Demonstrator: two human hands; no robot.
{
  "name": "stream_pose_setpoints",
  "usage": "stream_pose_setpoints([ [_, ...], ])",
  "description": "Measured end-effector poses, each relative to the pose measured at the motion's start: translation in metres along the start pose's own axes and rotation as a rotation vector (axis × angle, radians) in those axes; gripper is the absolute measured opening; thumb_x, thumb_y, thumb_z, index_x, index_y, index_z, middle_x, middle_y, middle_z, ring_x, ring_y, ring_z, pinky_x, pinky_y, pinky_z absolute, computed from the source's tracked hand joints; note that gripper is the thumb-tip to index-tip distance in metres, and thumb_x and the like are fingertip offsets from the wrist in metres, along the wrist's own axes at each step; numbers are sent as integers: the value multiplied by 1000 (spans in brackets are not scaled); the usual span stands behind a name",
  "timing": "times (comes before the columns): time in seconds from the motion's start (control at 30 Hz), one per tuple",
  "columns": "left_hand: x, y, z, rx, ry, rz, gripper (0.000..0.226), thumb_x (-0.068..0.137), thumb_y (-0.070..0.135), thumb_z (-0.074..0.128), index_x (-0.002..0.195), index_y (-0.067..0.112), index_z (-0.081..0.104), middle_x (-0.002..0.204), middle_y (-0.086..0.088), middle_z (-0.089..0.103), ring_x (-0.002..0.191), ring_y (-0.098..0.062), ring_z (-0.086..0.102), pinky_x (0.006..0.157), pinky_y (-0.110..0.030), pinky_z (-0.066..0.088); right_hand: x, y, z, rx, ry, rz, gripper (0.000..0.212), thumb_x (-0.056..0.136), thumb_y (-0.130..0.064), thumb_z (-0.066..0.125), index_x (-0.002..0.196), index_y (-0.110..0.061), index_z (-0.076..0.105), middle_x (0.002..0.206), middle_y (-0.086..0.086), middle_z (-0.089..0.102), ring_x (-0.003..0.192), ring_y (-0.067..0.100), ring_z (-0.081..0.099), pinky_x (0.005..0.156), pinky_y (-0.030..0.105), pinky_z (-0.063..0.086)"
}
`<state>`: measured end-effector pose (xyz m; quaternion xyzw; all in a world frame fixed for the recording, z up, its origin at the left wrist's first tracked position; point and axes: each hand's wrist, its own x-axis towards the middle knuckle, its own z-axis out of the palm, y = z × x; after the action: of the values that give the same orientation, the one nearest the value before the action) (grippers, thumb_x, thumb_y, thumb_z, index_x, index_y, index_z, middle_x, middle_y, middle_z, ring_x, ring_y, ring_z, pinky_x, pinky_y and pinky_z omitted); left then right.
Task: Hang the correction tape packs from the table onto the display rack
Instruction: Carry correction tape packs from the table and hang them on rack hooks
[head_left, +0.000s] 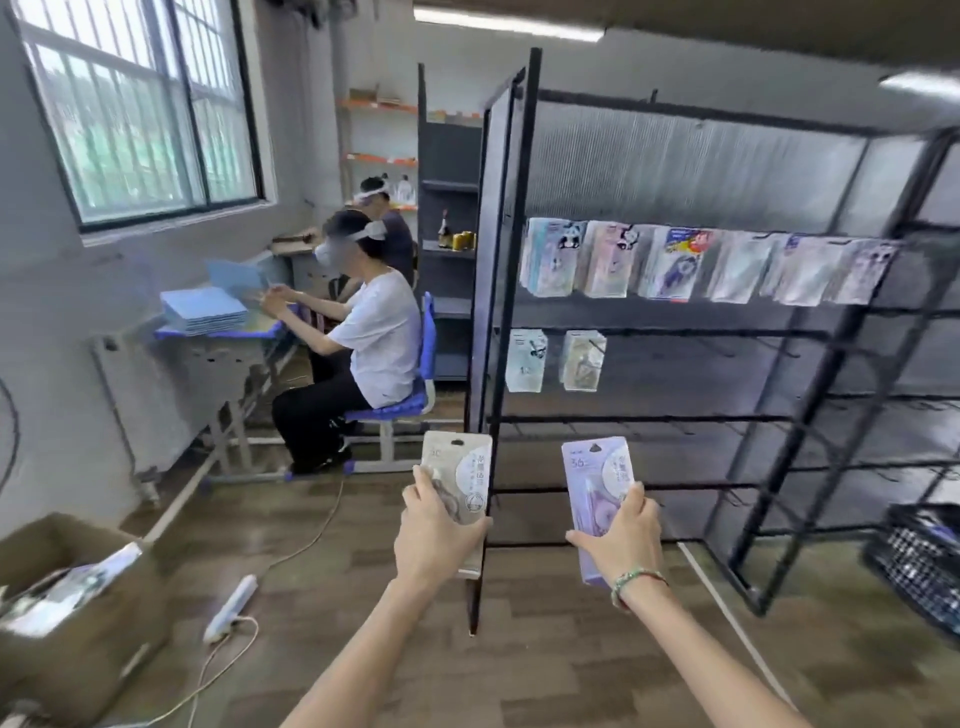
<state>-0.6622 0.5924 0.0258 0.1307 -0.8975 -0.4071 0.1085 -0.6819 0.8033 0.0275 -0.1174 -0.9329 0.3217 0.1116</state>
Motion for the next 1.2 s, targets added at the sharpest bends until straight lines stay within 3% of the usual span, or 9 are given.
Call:
stream_pose_setpoints([
  [0.27, 43, 70, 100, -23, -34, 3, 102, 70, 46, 78, 143, 13, 15, 129, -8, 38, 115, -31, 51, 88, -46, 50, 85, 72, -37, -10, 22, 54, 112, 69, -37, 83, 148, -5, 10, 140, 15, 30, 127, 31, 38, 91, 36, 42],
  [0.53, 103, 96, 161, 16, -41, -9, 108, 67, 52, 78, 144, 9, 16, 130, -10, 38, 113, -33, 52, 88, -49, 50, 152, 101, -29, -5, -3, 104, 110, 69, -37, 83, 147, -4, 13, 137, 15, 32, 123, 31, 41, 92, 36, 41],
  [0.97, 232, 122, 220, -1, -9, -31, 116, 73, 45, 79, 151, 8, 2, 137, -14, 34, 122, -34, 44, 95, -47, 46, 301, 86, 4, -55, -50, 77, 108, 70, -40, 81, 146, -6, 12, 136, 14, 33, 123, 30, 42, 90, 39, 44],
  [1.2, 286, 126, 238, 7, 10, -59, 113, 70, 41, 82, 148, 7, 8, 135, -16, 35, 119, -36, 45, 97, -48, 45, 363, 83, 29, -12, -86, 63, 111, 67, -37, 84, 146, -5, 14, 132, 13, 34, 119, 32, 44, 89, 41, 47],
])
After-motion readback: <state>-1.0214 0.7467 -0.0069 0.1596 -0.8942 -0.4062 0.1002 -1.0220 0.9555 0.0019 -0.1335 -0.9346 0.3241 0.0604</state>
